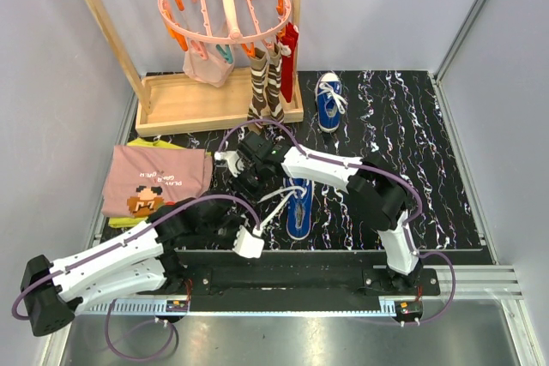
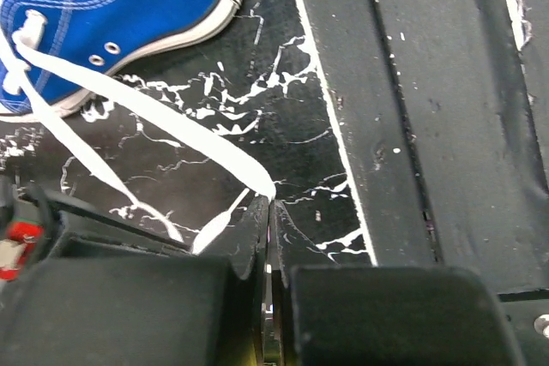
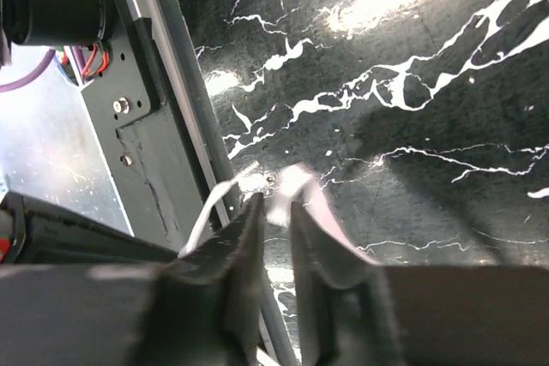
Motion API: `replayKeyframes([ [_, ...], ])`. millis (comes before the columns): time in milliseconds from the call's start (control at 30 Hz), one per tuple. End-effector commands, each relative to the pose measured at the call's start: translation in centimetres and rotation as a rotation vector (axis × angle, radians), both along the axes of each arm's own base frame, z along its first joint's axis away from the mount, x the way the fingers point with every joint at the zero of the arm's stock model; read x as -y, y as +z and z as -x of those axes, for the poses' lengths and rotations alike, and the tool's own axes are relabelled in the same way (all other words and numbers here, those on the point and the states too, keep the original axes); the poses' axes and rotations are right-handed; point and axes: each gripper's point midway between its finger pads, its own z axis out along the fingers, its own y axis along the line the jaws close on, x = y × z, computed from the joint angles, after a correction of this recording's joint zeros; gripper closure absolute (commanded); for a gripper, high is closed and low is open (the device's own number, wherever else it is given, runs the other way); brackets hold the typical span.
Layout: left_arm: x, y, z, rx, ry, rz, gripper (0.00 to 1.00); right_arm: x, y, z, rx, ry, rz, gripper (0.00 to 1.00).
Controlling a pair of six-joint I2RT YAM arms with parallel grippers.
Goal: Tie the shoes
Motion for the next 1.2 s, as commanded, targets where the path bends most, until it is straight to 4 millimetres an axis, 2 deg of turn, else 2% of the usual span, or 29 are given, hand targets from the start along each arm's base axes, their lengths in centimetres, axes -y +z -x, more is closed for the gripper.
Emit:
replayKeyframes([
  [0, 0.1, 0.6, 0.2, 0.002, 0.016, 0.031, 1.00, -0.8, 2.9, -0.2, 0.013, 0.009, -0.063, 0.64],
  [67, 0.2, 1.0, 0.3, -0.013, 0.026, 0.040, 1.00, -0.4, 4.6, -0.9, 0.040, -0.011, -0.074, 0.57],
  [100, 0.6, 1.8, 0.1, -0.012, 0.035, 0.058, 1.00, -0.2, 5.7, -2.2, 0.057, -0.037, -0.094, 0.55],
  [133, 0.7, 2.0, 0.1, -0.033, 0.054, 0.065, 1.00, 0.1, 7.2, -2.8, 0.071, -0.051, -0.121, 0.54],
  [167, 0.9, 2.2, 0.0, -0.044, 0.069, 0.065, 1.00, 0.6, 8.0, -3.5, 0.076, -0.070, -0.128, 0.50],
  [200, 1.4, 3.2, -0.4, -0.042, 0.090, 0.091, 1.00, 1.7, 9.2, -5.6, 0.092, -0.118, -0.149, 0.48],
  [233, 1.6, 3.5, -0.6, -0.066, 0.125, 0.105, 1.00, 2.5, 10.9, -6.3, 0.116, -0.138, -0.175, 0.45],
  [267, 1.8, 3.6, -1.0, -0.087, 0.155, 0.108, 1.00, 3.6, 11.7, -7.2, 0.129, -0.164, -0.180, 0.44],
  [300, 2.2, 4.8, -2.4, -0.088, 0.213, 0.147, 1.00, 4.8, 12.2, -8.1, 0.161, -0.176, -0.184, 0.45],
  [333, 2.4, 4.6, -2.9, -0.153, 0.257, 0.144, 1.00, 7.0, 14.0, -9.9, 0.210, -0.233, -0.201, 0.40],
  [367, 2.5, 4.8, -3.7, -0.188, 0.293, 0.153, 1.00, 8.3, 14.4, -10.5, 0.228, -0.256, -0.194, 0.40],
  [400, 2.0, 6.1, -6.1, -0.202, 0.378, 0.189, 1.00, 9.7, 14.0, -10.8, 0.250, -0.256, -0.180, 0.39],
  [433, 2.2, 6.4, -6.7, -0.265, 0.415, 0.206, 1.00, 11.8, 15.4, -11.7, 0.306, -0.296, -0.184, 0.38],
  [467, 2.2, 5.3, -8.0, -0.320, 0.469, 0.176, 1.00, 13.0, 15.4, -11.7, 0.328, -0.307, -0.164, 0.33],
  [500, 2.0, 6.3, -10.0, -0.325, 0.528, 0.202, 1.00, 14.3, 14.7, -11.6, 0.360, -0.295, -0.137, 0.32],
  [533, 2.1, 5.1, -11.0, -0.386, 0.583, 0.169, 1.00, 15.3, 15.6, -11.2, 0.418, -0.296, -0.133, 0.30],
  [567, 2.2, 4.9, -12.0, -0.404, 0.613, 0.169, 1.00, 15.9, 15.5, -10.7, 0.440, -0.283, -0.122, 0.27],
  [600, 2.3, 5.4, -13.4, -0.429, 0.665, 0.191, 1.00, 16.7, 14.4, -10.2, 0.450, -0.265, -0.097, 0.25],
  [633, 2.3, 3.8, -14.2, -0.479, 0.707, 0.151, 1.00, 17.0, 14.8, -9.7, 0.465, -0.262, -0.102, 0.25],
  [667, 2.4, 3.4, -14.9, -0.508, 0.735, 0.148, 1.00, 17.3, 14.3, -9.2, 0.453, -0.255, -0.090, 0.25],
  [700, 2.1, 3.7, -16.4, -0.546, 0.796, 0.174, 1.00, 17.4, 13.7, -8.8, 0.440, -0.244, -0.077, 0.25],
  [733, 2.2, 2.3, -16.9, -0.613, 0.823, 0.153, 1.00, 17.4, 13.1, -8.4, 0.420, -0.237, -0.061, 0.26],
  [800, 1.6, 1.9, -18.6, -0.662, 0.888, 0.174, 1.00, 16.7, 11.9, -7.2, 0.384, -0.215, -0.047, 0.29],
  [867, 1.4, 0.6, -19.4, -0.694, 0.919, 0.166, 1.00, 15.6, 11.0, -6.6, 0.390, -0.203, -0.036, 0.31],
  [900, 1.2, 0.3, -19.5, -0.713, 0.939, 0.165, 1.00, 14.3, 9.9, -4.8, 0.384, -0.173, -0.016, 0.32],
  [933, 1.1, -0.4, -19.6, -0.730, 0.952, 0.155, 1.00, 13.1, 9.9, -4.8, 0.419, -0.170, -0.037, 0.32],
  [1000, 0.9, -0.9, -19.9, -0.756, 0.978, 0.153, 1.00, 10.9, 8.5, -2.5, 0.434, -0.128, -0.030, 0.32],
  [1100, 0.8, -1.9, -20.1, -0.800, 1.004, 0.147, 1.00, 8.3, 6.9, -1.3, 0.440, -0.104, -0.012, 0.32],
  [1167, 0.7, -2.5, -20.0, -0.826, 1.018, 0.138, 1.00, 6.8, 5.7, -1.2, 0.444, -0.105, -0.014, 0.32],
])
